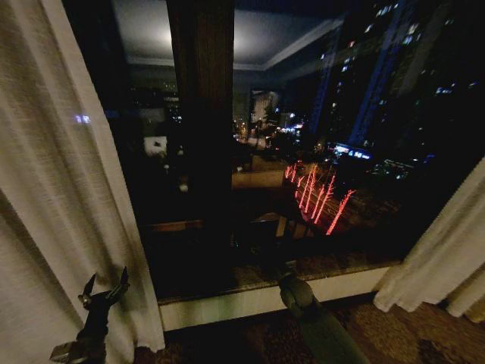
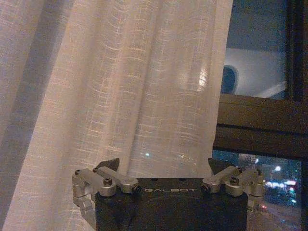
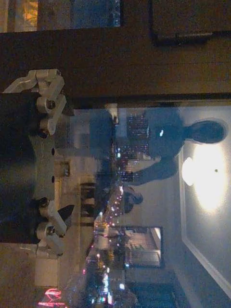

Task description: Open the curtains by pulling them apart, changing their state from closed to fully open.

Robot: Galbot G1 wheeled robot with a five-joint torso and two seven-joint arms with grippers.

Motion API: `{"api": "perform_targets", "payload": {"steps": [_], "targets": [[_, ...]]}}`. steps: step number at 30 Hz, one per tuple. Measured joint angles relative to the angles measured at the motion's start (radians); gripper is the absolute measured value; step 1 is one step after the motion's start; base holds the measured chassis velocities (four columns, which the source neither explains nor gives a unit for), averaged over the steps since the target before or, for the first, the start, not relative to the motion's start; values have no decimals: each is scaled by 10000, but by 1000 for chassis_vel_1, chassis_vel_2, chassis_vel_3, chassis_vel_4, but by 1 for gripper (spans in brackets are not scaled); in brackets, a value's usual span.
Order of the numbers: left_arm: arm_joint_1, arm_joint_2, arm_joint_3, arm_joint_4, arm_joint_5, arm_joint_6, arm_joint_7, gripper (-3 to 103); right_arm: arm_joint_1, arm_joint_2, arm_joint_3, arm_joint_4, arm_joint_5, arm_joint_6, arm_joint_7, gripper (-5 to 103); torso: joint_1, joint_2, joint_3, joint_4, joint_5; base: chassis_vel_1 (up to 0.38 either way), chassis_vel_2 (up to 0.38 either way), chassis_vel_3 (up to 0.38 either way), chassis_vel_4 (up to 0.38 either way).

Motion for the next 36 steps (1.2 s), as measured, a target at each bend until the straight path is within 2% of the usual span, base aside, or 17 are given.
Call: {"api": "perform_targets", "payload": {"steps": [5, 8, 9, 13, 14, 18, 19, 23, 24, 26, 28, 35, 36], "targets": [[-98, 17, 253, -121, 52, 387, -241, 100, 0, 0, 1, 0, 0, 0, 0, 100, 0, 0, 1, 3, 1, 0, 0, 0, 0], [-377, 73, 905, -483, 228, 1359, -829, 100, 0, 0, 1, 0, -1, 0, 0, 100, 0, 0, 0, -1, 0, 0, 0, 0, 0], [-377, 73, 905, -483, 228, 1359, -829, 100, 0, 0, 1, 0, -1, 0, 0, 100, 0, 0, 0, -1, 0, 0, 0, 0, 0], [-732, 145, 1756, -957, 465, 2645, -1625, 100, 0, 0, 1, 0, 0, 0, 0, 100, 0, 0, 0, 0, 1, 0, 0, 0, 0], [-732, 145, 1756, -957, 465, 2645, -1625, 100, 0, 0, 1, 0, 0, 0, 0, 100, 0, 0, 0, 0, 1, 0, 0, 0, 0], [-1102, 219, 2650, -1456, 708, 3995, -2444, 100, 0, 0, 1, 0, 0, 0, 0, 100, 0, 0, 0, -1, 1, 0, 0, 0, 0], [-1102, 219, 2650, -1456, 708, 3995, -2444, 100, 0, 0, 1, 0, 0, 0, 0, 100, 0, 0, 0, -1, 1, 0, 0, 0, 0], [-1465, 290, 3513, -1933, 943, 5305, -3236, 100, 0, 0, 1, 0, 0, 0, 1, 100, 0, 0, 0, -1, 1, 0, 0, 0, 0], [-1465, 290, 3513, -1933, 943, 5305, -3236, 100, 0, 0, 1, 0, 0, 0, 1, 100, 0, 0, 0, -1, 1, 0, 0, 0, 0], [-1657, 329, 3961, -2186, 1065, 5980, -3655, 100, 0, 0, 1, 0, 0, 0, 0, 100, 0, 0, 0, 0, 1, 0, 0, 0, 0], [-1769, 351, 4241, -2334, 1135, 6385, -3893, 100, 0, 0, 1, 0, 0, 0, 0, 100, 0, 0, 0, -2, 0, 0, 0, 0, 0], [-1806, 361, 4320, -2379, 1176, 6528, -3987, 100, 0, 0, 1, 0, 0, 0, 0, 100, 0, 0, 0, 0, 0, 0, 0, 0, 0], [-1812, 483, 4136, -2272, 1506, 6261, -3904, 100, 0, -2, 5, 0, 0, 0, 2, 100, 0, 0, 0, -1, -5, 0, 0, 0, 0]]}}
